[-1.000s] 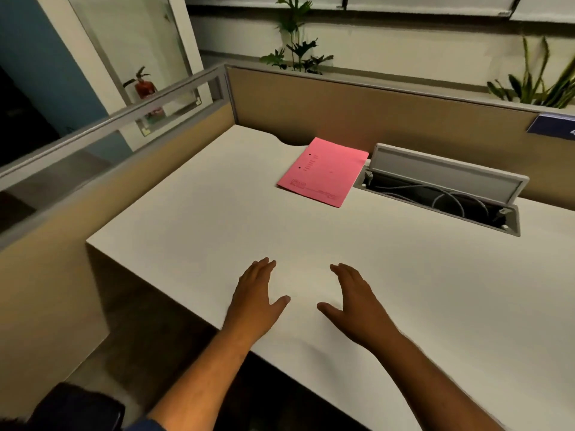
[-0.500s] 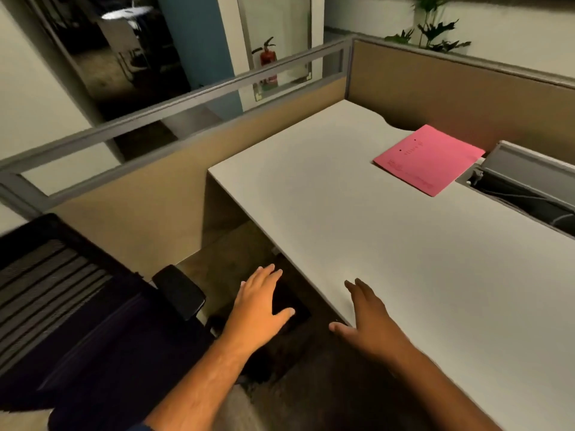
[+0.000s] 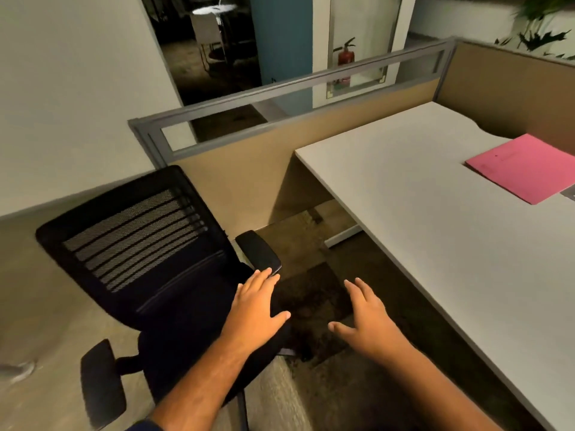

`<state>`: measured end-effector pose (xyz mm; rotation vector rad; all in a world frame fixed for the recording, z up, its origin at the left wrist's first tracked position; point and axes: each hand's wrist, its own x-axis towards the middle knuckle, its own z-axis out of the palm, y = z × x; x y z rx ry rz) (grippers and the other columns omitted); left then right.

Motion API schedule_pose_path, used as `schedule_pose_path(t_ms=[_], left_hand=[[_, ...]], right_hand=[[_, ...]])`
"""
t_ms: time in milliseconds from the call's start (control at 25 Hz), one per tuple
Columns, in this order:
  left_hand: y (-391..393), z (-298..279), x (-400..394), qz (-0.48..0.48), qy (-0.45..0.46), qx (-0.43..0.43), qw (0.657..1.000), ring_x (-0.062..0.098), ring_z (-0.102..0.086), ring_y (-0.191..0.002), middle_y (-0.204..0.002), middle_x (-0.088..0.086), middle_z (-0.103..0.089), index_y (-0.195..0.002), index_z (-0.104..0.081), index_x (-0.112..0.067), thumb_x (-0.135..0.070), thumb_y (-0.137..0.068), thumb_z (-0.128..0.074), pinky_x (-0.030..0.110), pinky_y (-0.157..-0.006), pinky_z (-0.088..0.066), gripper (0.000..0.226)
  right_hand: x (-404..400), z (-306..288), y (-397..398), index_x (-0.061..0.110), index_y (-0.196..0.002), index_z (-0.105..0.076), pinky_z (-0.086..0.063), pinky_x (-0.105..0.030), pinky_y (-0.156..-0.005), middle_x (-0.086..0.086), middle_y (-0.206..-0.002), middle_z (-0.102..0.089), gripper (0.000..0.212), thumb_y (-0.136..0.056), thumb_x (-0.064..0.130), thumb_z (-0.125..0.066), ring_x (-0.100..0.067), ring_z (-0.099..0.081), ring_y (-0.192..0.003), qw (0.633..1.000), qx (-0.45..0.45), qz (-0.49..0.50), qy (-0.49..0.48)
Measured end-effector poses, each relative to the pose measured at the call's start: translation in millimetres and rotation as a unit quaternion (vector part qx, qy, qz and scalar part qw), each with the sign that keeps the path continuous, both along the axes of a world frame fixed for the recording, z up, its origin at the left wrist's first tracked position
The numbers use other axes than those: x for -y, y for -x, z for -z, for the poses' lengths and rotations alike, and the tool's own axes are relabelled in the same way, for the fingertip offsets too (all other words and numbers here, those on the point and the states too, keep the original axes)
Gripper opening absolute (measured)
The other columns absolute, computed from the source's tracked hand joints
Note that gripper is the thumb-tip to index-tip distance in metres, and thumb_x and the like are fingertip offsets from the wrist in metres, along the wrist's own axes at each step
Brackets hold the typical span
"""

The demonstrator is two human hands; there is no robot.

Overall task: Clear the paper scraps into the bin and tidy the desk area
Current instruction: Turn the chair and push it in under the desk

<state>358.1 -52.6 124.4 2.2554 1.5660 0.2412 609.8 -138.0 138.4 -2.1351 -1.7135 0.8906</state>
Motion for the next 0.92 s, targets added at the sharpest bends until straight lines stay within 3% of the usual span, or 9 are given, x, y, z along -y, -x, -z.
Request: schedule_pose_path(t_ms=[480,920], left_hand=[[296.8,-11.1,54.1,-0.084,-0.011,-0.056,0.995,0.015,-0.005,-0.162,-0.174,-0.009,-0.017,-0.162,-0.031,-0.031,-0.048,-0.091,-0.075,0.051,-0.131,-0.013,0.086],[407.0,-21.5,17.1,-0.134,-0.03,-0.054,0.989,0.016,-0.009,-0.162,-0.174,-0.008,-0.018,-0.164,-0.031,-0.03,-0.045,-0.092,-0.074,0.044,-0.13,-0.018,0.085]], right_hand=[[13.9,-0.4,272.0,0.034,-0.168,-0.006,-0.036,-0.054,-0.123,0.004,-0.177,0.001,0.107,-0.09,0.056,-0.076,-0.03,-0.013,-0.163,0.999,0.0,-0.029,0.017],[-44.9,16.0,367.7,0.029,-0.168,-0.008,-0.039,-0.051,-0.122,-0.001,-0.177,-0.002,0.108,-0.089,0.058,-0.075,-0.032,-0.016,-0.161,0.996,0.021,-0.087,0.006]])
